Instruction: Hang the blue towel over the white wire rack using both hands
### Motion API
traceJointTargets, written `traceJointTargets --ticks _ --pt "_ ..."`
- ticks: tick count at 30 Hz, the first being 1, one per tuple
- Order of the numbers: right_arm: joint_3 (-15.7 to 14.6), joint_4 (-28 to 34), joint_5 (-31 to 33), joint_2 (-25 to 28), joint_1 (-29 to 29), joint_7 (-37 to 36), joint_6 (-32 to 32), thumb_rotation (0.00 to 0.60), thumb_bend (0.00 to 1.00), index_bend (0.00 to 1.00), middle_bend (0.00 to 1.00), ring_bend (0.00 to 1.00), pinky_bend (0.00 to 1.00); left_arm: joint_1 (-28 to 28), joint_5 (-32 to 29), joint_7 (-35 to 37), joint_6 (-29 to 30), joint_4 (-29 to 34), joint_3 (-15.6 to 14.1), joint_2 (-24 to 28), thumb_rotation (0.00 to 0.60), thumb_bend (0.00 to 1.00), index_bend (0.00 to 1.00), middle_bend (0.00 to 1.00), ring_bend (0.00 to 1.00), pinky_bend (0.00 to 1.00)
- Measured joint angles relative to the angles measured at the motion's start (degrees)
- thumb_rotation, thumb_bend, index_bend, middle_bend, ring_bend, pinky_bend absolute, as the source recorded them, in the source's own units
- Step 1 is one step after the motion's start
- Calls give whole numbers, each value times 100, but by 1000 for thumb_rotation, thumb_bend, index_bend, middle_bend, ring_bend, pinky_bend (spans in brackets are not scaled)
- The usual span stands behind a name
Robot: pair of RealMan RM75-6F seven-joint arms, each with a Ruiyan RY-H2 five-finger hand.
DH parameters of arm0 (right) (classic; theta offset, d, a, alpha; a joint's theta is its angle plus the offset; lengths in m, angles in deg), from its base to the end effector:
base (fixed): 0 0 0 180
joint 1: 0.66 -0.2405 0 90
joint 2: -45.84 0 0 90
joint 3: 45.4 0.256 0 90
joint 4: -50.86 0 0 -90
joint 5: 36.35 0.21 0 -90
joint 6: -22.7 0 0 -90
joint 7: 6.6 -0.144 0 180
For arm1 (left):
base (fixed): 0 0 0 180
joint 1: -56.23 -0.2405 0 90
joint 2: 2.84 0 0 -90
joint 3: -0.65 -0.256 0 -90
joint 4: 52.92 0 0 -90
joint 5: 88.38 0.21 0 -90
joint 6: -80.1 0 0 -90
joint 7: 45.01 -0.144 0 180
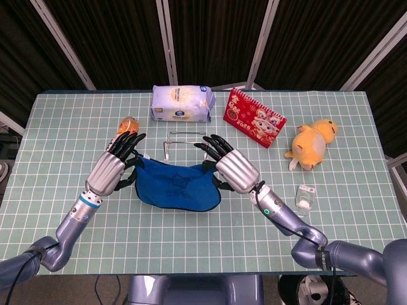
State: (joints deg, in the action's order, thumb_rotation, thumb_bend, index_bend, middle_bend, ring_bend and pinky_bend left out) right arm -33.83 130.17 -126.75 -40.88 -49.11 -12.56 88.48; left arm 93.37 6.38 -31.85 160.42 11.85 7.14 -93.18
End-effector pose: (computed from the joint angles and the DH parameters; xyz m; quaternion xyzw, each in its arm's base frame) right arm -0.0748 -0.3584 0.0255 0.7347 -0.2542 0.5590 0.2882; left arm -0.1746 0.3393 0.0389 -0.6876 -0.2541 -0.5742 0.3646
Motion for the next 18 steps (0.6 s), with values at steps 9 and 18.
traceJointTargets --ticks 9,18 --pt "643 -161 747 35 -284 116 -330 600 568 612 112 0 56 367 -445 -238 -410 312 551 190 600 613 830 0 0 0" --pt "1072 -709 1225 -65 -664 73 -646 600 568 613 124 0 55 730 -984 -129 -745 153 1072 205 600 615 830 0 0 0"
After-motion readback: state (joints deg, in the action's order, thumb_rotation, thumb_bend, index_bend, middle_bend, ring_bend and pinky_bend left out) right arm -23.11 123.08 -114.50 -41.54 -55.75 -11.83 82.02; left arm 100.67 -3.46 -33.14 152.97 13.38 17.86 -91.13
